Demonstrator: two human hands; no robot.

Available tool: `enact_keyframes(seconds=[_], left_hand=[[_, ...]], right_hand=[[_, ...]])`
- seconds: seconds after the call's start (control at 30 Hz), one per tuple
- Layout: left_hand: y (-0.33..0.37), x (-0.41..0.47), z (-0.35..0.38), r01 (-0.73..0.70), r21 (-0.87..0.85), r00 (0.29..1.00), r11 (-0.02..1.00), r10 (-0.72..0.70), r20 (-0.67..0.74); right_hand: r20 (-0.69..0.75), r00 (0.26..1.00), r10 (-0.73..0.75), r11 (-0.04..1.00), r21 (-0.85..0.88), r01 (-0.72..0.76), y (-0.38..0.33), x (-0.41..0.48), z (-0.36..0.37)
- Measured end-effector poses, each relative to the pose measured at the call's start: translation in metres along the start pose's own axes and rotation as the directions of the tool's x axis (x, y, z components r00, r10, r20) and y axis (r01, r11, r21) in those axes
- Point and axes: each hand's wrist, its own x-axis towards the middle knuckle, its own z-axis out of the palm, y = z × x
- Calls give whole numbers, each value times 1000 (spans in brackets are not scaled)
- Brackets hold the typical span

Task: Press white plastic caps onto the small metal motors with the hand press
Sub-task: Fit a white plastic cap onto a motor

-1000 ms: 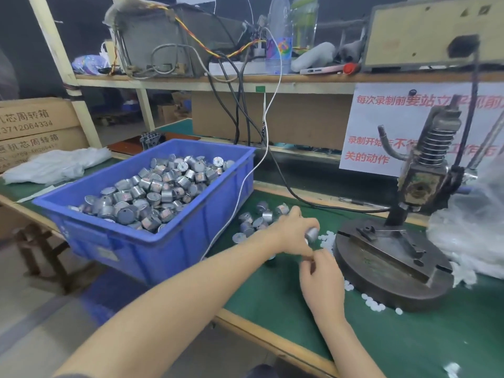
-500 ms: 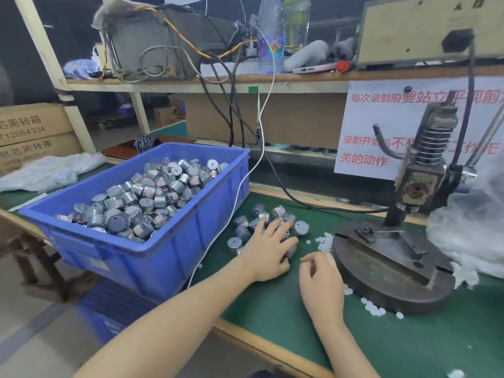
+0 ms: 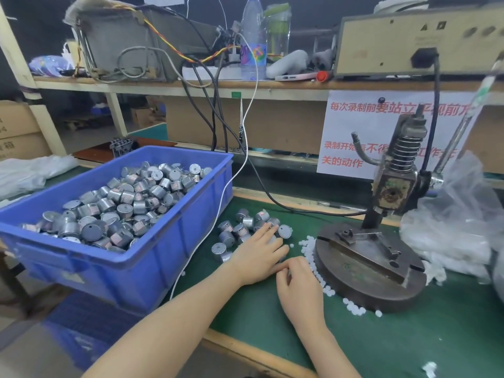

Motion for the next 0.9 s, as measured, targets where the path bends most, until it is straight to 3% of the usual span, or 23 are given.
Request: enact_keyframes(seconds=[0.2, 0.27, 0.33, 0.4, 0.5, 0.6, 0.63, 0.77, 0.9], left_hand=[[17, 0, -4, 106, -47, 982, 993, -112, -150], [22, 2, -10, 211, -96, 965, 973, -223, -138], [30, 1, -12, 332, -250, 918, 909, -373, -138], [39, -2, -14, 382, -469, 863, 796, -489, -126], [60, -3, -25, 470, -701, 780, 536, -624, 47], [80, 3, -34, 485, -856, 729, 175, -622, 286], [85, 6, -35, 500, -860, 722, 108, -600, 344], [102, 9, -33, 516, -856, 698, 19, -589, 407], [104, 7, -33, 428, -902, 763, -55, -512, 394]], right_hand=[[-59, 998, -12, 999, 44, 15, 0, 0, 1], [-102, 995, 8, 993, 121, 4, 0, 1, 0], [-115, 993, 12, 983, 181, 9, 3, 0, -6], [-129, 990, -51, 990, 124, 67, 11, -4, -18], [-51, 973, -225, 972, -76, 221, 32, -20, -39], [124, 959, -255, 956, -115, 269, 45, -31, -54], [143, 960, -239, 961, -106, 255, 47, -32, -56], [96, 970, -221, 963, -137, 233, 50, -28, -59], [11, 982, -189, 980, -65, 189, 53, -31, -57]])
